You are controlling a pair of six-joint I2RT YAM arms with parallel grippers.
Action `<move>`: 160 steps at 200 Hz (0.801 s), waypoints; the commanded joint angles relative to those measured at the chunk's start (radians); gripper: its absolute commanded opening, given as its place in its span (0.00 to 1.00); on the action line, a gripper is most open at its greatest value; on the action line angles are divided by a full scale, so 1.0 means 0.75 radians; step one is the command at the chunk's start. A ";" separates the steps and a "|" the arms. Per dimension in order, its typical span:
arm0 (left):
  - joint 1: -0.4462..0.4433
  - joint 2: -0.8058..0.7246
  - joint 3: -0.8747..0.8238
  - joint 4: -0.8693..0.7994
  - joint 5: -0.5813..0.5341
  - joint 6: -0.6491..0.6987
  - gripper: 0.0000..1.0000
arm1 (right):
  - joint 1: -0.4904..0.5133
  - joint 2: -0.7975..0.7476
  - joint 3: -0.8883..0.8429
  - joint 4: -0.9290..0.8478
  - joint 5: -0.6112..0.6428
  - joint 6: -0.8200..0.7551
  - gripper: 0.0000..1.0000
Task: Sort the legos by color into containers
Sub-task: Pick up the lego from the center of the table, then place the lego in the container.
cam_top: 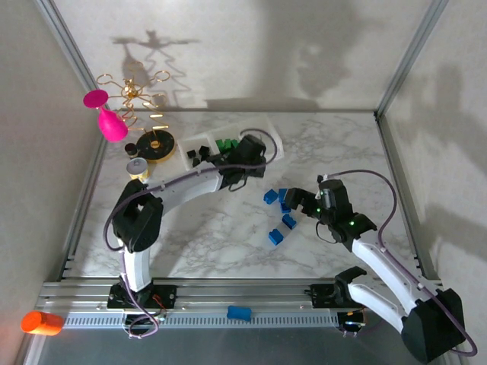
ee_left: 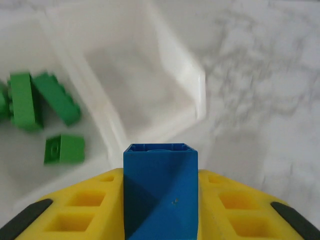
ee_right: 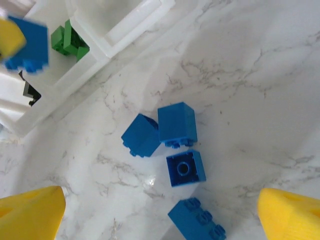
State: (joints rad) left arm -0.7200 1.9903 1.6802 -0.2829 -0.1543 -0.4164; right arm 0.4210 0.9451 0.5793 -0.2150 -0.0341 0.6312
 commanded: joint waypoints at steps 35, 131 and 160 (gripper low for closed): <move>0.065 0.381 0.437 -0.060 -0.116 -0.034 0.34 | -0.041 0.047 0.057 0.098 -0.065 -0.046 0.99; 0.071 0.706 0.730 -0.087 -0.164 0.015 0.36 | -0.064 0.055 0.035 0.106 -0.077 -0.062 0.99; 0.066 0.724 0.737 -0.174 -0.169 0.016 0.36 | -0.066 0.074 0.029 0.125 -0.093 -0.058 0.99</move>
State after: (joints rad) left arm -0.6670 2.5015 2.2024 -0.3294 -0.2703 -0.4149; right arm 0.3771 0.9859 0.5941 -0.1520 -0.0830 0.5976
